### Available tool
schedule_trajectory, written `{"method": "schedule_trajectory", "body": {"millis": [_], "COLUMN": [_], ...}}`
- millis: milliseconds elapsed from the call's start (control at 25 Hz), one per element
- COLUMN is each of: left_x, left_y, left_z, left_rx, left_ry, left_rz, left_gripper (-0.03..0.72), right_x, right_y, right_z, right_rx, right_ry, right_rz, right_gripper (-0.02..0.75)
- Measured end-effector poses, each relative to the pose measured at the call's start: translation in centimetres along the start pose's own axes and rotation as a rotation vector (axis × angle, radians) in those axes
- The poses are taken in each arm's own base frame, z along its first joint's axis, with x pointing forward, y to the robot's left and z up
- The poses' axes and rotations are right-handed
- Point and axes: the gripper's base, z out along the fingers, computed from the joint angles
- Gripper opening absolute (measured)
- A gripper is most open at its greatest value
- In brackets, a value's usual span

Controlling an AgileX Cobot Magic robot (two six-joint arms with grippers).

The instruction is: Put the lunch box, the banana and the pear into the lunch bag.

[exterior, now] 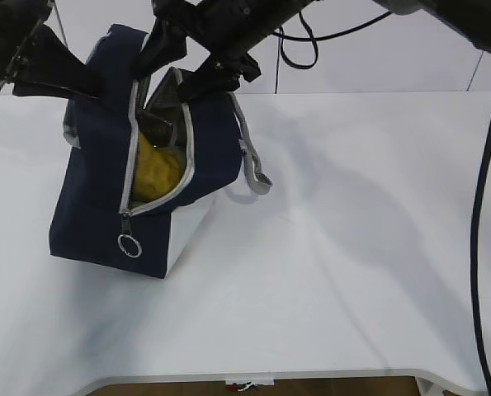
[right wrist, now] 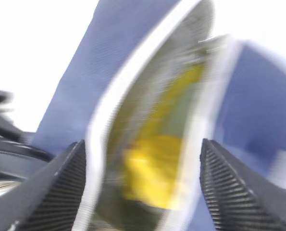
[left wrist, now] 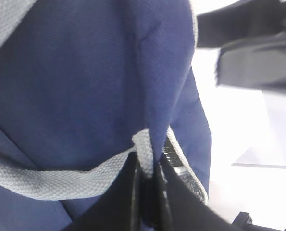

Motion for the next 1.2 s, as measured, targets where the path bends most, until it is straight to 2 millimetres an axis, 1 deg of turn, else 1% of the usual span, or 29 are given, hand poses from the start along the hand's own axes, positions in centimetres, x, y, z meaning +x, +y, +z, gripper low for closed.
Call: {"method": "schedule_trajectory", "body": {"millis": [120, 240, 360, 480, 600, 760, 920, 960, 1040, 1080, 1200], "left_x": [0.0, 0.0, 0.0, 0.0, 0.0, 0.0, 0.1, 0.1, 0.1, 0.1, 0.1], "left_y": [0.0, 0.0, 0.0, 0.1, 0.1, 0.1, 0.1, 0.1, 0.1, 0.1, 0.1], "left_z": [0.0, 0.0, 0.0, 0.0, 0.0, 0.0, 0.0, 0.0, 0.0, 0.0, 0.0], "left_rx": [0.0, 0.0, -0.004, -0.008, -0.01, -0.01, -0.012, -0.012, -0.012, -0.012, -0.012], "left_ry": [0.0, 0.0, 0.004, 0.005, 0.006, 0.006, 0.007, 0.007, 0.007, 0.007, 0.007], "left_rz": [0.0, 0.0, 0.003, 0.005, 0.006, 0.006, 0.007, 0.007, 0.007, 0.007, 0.007], "left_gripper": [0.008, 0.008, 0.008, 0.008, 0.008, 0.008, 0.008, 0.008, 0.008, 0.008, 0.008], "right_x": [-0.7, -0.9, -1.0, -1.0, -0.7, 0.3, 1.4, 1.6, 2.0, 2.1, 2.1], "right_y": [0.7, 1.1, 1.0, 0.2, -0.6, -2.4, -3.8, -4.0, -4.5, -4.6, -4.6], "right_z": [-1.3, -2.7, -3.6, -3.8, -3.4, -2.0, -0.8, -0.5, -0.1, 0.0, 0.0], "right_rx": [0.017, 0.088, 0.193, 0.284, 0.318, 0.338, 0.342, 0.341, 0.343, 0.344, 0.344], "right_ry": [-0.042, -0.067, -0.079, -0.078, -0.054, 0.016, 0.078, 0.089, 0.11, 0.113, 0.114], "right_rz": [-0.04, -0.088, -0.119, -0.122, -0.099, -0.048, -0.001, 0.007, 0.022, 0.025, 0.019], "right_gripper": [0.58, 0.582, 0.582, 0.582, 0.582, 0.578, 0.554, 0.538, 0.464, 0.388, 0.105]}}
